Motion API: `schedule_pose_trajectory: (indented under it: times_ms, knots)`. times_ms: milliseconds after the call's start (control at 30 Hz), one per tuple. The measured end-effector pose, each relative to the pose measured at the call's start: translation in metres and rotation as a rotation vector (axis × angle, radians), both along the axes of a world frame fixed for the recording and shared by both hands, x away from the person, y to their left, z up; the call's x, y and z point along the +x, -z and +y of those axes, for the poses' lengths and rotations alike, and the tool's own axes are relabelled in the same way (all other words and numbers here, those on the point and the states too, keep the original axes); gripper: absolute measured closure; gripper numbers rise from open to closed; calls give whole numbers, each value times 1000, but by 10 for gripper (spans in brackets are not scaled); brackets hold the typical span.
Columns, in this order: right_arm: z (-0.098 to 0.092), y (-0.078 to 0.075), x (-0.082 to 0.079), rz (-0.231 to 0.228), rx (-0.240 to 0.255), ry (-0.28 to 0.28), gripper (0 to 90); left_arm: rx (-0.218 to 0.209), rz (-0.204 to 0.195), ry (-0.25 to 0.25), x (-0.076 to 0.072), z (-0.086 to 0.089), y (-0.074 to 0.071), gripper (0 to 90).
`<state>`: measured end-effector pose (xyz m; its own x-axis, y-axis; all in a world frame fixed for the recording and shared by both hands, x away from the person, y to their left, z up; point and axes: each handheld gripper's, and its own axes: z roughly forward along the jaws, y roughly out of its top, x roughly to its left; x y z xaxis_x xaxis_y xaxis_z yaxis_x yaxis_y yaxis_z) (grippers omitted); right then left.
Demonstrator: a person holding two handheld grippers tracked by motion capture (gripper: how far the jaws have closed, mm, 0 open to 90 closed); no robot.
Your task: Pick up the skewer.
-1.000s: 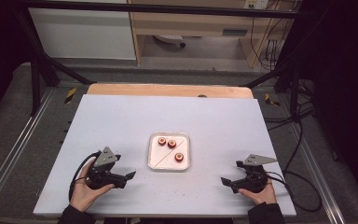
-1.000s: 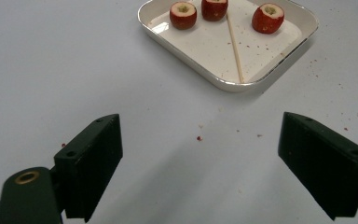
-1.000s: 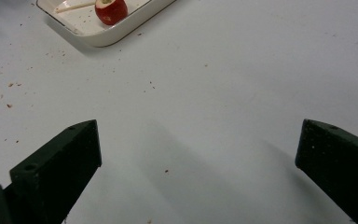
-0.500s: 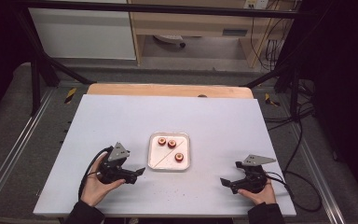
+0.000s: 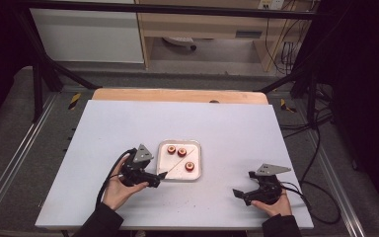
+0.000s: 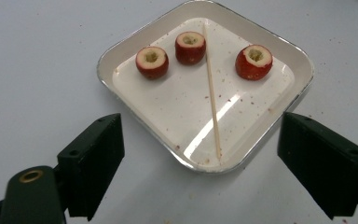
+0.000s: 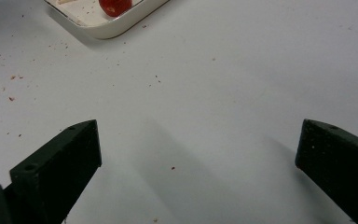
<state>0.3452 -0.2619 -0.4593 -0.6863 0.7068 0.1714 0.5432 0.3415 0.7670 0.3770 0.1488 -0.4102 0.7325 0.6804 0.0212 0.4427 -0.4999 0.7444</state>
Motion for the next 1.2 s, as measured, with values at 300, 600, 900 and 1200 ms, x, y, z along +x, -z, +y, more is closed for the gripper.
schedule_pose_trajectory:
  times_ms: [300,600,900,1200]
  knots:
    - [0,0,0,1,-1,-1,7,24,14,1,13,-25,4,229]
    - [0,0,0,6,-2,-4,7,88,44,10,22,-43,16,424]
    - [0,0,0,8,-1,-6,7,113,63,16,25,-48,26,650]
    - [0,0,0,5,0,-8,7,112,72,21,25,-49,29,796]
